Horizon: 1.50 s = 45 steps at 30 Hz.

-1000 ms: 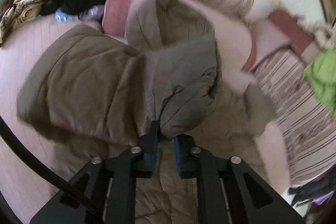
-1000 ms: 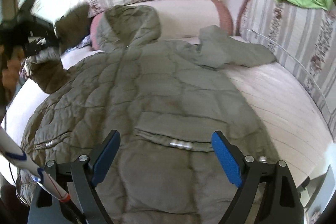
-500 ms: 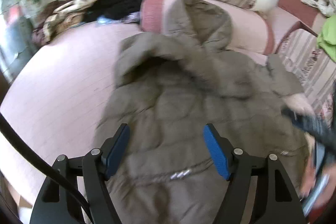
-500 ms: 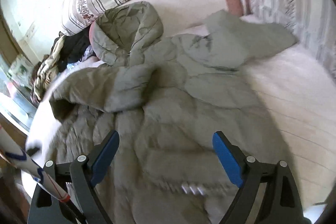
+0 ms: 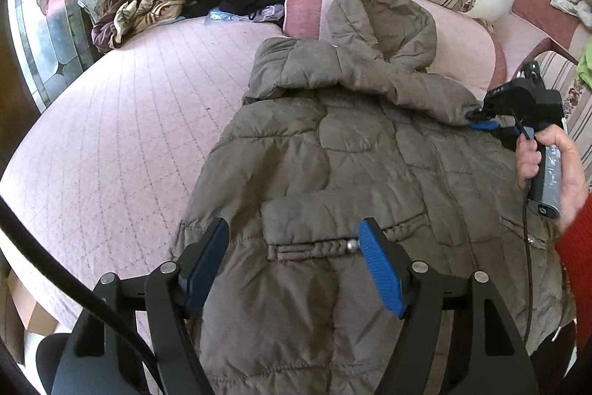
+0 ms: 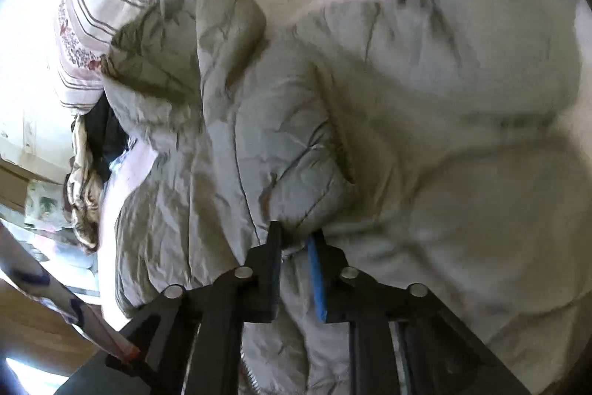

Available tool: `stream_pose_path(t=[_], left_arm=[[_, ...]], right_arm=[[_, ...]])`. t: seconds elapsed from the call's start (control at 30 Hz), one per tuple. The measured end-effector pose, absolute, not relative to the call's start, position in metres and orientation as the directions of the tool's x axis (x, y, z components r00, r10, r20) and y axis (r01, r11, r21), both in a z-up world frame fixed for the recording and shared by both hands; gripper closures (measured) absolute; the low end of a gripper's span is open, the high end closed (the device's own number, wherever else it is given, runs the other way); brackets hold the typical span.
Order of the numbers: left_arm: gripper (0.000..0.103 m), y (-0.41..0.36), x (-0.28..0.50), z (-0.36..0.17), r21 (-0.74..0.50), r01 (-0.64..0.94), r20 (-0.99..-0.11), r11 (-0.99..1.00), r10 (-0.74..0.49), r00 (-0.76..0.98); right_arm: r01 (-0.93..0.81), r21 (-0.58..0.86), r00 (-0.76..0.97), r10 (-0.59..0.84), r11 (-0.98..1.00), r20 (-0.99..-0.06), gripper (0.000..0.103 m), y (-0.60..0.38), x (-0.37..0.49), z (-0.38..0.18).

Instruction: Fold large clothes

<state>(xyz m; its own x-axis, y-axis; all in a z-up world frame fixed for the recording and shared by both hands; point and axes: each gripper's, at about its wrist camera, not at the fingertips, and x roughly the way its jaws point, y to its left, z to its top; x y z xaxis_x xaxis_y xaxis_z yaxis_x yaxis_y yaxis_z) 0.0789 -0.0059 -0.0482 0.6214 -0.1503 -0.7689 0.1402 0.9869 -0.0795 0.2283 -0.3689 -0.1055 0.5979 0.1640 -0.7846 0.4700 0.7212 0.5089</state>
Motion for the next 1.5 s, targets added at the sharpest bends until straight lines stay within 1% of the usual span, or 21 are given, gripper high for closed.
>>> stream_pose_path(t=[0.13, 0.2, 0.23, 0.3, 0.37, 0.4, 0.43, 0.47, 0.5, 0.53, 0.6, 0.7, 0.8, 0.9, 1.0, 1.27, 1.3, 1.33, 1.37, 1.43, 1.5], left_arm=[[0.031, -0.013, 0.074, -0.042, -0.086, 0.148, -0.780, 0.985, -0.159, 0.606], [0.031, -0.015, 0.069, -0.037, -0.093, 0.157, -0.785, 0.983, -0.169, 0.596], [0.031, -0.016, 0.066, -0.034, -0.093, 0.160, -0.785, 0.983, -0.171, 0.595], [0.031, -0.018, 0.060, -0.027, -0.093, 0.164, -0.781, 0.982, -0.175, 0.600], [0.031, -0.021, 0.053, -0.020, -0.095, 0.174, -0.776, 0.980, -0.183, 0.604], [0.031, -0.023, 0.050, -0.017, -0.096, 0.180, -0.774, 0.979, -0.186, 0.605], [0.031, -0.025, 0.048, -0.014, -0.097, 0.184, -0.774, 0.978, -0.190, 0.604], [0.031, -0.026, 0.046, -0.013, -0.100, 0.188, -0.774, 0.977, -0.195, 0.602], [0.031, -0.029, 0.044, -0.011, -0.107, 0.194, -0.776, 0.975, -0.204, 0.597], [0.031, -0.033, 0.042, -0.010, -0.115, 0.201, -0.778, 0.973, -0.214, 0.590], [0.031, -0.038, 0.040, -0.009, -0.127, 0.212, -0.784, 0.969, -0.229, 0.577], [0.031, -0.047, 0.039, -0.010, -0.134, 0.225, -0.796, 0.965, -0.240, 0.556], [0.031, -0.055, 0.041, -0.012, -0.121, 0.236, -0.807, 0.964, -0.234, 0.542], [0.031, -0.059, 0.048, -0.016, -0.110, 0.235, -0.820, 0.966, -0.222, 0.527], [0.031, -0.061, 0.060, -0.021, -0.096, 0.210, -0.833, 0.973, -0.194, 0.518], [0.031, -0.060, 0.095, -0.032, -0.052, 0.131, -0.858, 0.990, -0.111, 0.502], [0.031, -0.059, 0.100, -0.035, -0.058, 0.118, -0.864, 0.991, -0.109, 0.491], [0.031, -0.057, 0.103, -0.038, -0.069, 0.107, -0.871, 0.992, -0.112, 0.479], [0.031, -0.056, 0.106, -0.041, -0.085, 0.100, -0.876, 0.991, -0.122, 0.467], [0.031, -0.055, 0.107, -0.044, -0.095, 0.100, -0.879, 0.990, -0.130, 0.458], [0.031, -0.054, 0.104, -0.046, -0.091, 0.106, -0.878, 0.990, -0.130, 0.461]], right_arm=[[0.513, 0.381, 0.568, 0.029, 0.769, -0.822, 0.090, -0.381, 0.235, -0.103], [0.521, 0.344, 0.538, 0.013, 0.781, -0.843, 0.088, -0.383, 0.240, -0.110], [0.521, 0.335, 0.527, 0.013, 0.785, -0.850, 0.086, -0.382, 0.241, -0.114], [0.529, 0.352, 0.539, 0.015, 0.772, -0.842, 0.081, -0.384, 0.235, -0.111], [0.516, 0.415, 0.575, 0.056, 0.750, -0.816, 0.079, -0.389, 0.221, -0.101], [0.492, 0.452, 0.599, 0.088, 0.744, -0.796, 0.076, -0.394, 0.212, -0.094], [0.472, 0.476, 0.621, 0.103, 0.742, -0.777, 0.070, -0.399, 0.202, -0.086], [0.462, 0.484, 0.640, 0.099, 0.743, -0.762, 0.065, -0.407, 0.190, -0.078], [0.459, 0.486, 0.659, 0.082, 0.743, -0.748, 0.054, -0.419, 0.173, -0.070], [0.463, 0.485, 0.669, 0.067, 0.742, -0.740, 0.046, -0.429, 0.162, -0.067], [0.501, 0.475, 0.684, 0.005, 0.723, -0.729, 0.040, -0.462, 0.133, -0.064], [0.591, 0.464, 0.663, -0.069, 0.659, -0.746, 0.040, -0.524, 0.099, -0.078], [0.662, 0.546, 0.668, -0.072, 0.514, -0.741, 0.040, -0.590, 0.074, -0.105], [0.673, 0.624, 0.703, -0.081, 0.397, -0.707, 0.040, -0.637, 0.066, -0.125], [0.669, 0.664, 0.724, -0.093, 0.335, -0.683, 0.040, -0.671, 0.077, -0.137], [0.685, 0.651, 0.716, -0.143, 0.327, -0.683, 0.043, -0.731, 0.142, -0.152], [0.688, 0.651, 0.715, -0.148, 0.320, -0.683, 0.049, -0.737, 0.147, -0.153], [0.695, 0.645, 0.709, -0.150, 0.319, -0.689, 0.074, -0.742, 0.151, -0.153], [0.708, 0.630, 0.694, -0.146, 0.320, -0.705, 0.089, -0.745, 0.152, -0.153], [0.697, 0.645, 0.705, -0.131, 0.314, -0.697, 0.094, -0.749, 0.148, -0.148], [0.710, 0.609, 0.691, -0.187, 0.354, -0.698, 0.095, -0.748, 0.139, -0.125]])
